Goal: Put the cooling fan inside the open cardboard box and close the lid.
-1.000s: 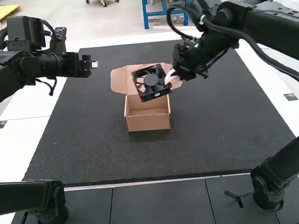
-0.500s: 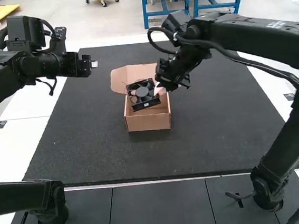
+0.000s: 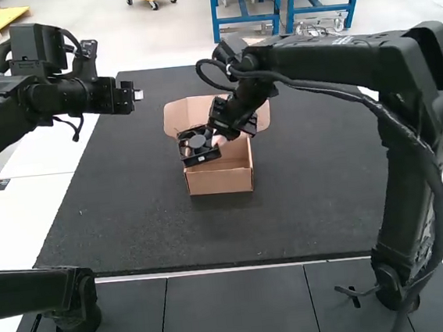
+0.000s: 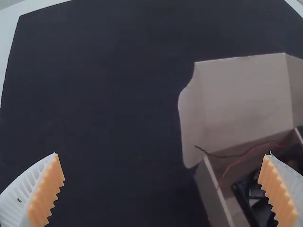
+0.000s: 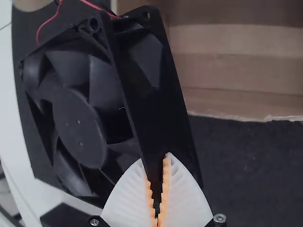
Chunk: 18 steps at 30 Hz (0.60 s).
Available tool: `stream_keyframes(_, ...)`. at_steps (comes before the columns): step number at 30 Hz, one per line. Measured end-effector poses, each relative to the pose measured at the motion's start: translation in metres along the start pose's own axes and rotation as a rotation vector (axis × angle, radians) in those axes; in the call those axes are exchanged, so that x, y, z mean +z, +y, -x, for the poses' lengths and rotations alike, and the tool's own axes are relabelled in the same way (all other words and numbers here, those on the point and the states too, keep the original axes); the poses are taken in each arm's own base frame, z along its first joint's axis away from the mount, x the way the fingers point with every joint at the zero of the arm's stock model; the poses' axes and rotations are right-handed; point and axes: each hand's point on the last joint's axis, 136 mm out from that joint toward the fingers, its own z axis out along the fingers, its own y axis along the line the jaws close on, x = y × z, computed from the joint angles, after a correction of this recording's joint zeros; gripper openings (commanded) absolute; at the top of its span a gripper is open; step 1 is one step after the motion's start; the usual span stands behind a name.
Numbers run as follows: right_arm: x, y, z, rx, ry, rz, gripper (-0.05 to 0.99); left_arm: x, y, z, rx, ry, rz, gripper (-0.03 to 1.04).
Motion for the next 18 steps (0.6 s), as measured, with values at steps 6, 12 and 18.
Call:
stream_keyframes(6,0.016,-0.026,0.017,0.067,-0.023,-0.080,-0.02,0.000,0.000,0.003,0.002,-0.013,0.001,0.97)
stream_keyframes(12,0.011,-0.041,0.040,0.108,-0.075,-0.104,-0.02,0.000,0.000,0.005,0.003,-0.020,0.002,0.97)
stream_keyframes(18,0.015,-0.045,0.052,0.122,-0.089,-0.114,-0.02,0.000,0.001,0.006,0.004,-0.025,0.004,0.97)
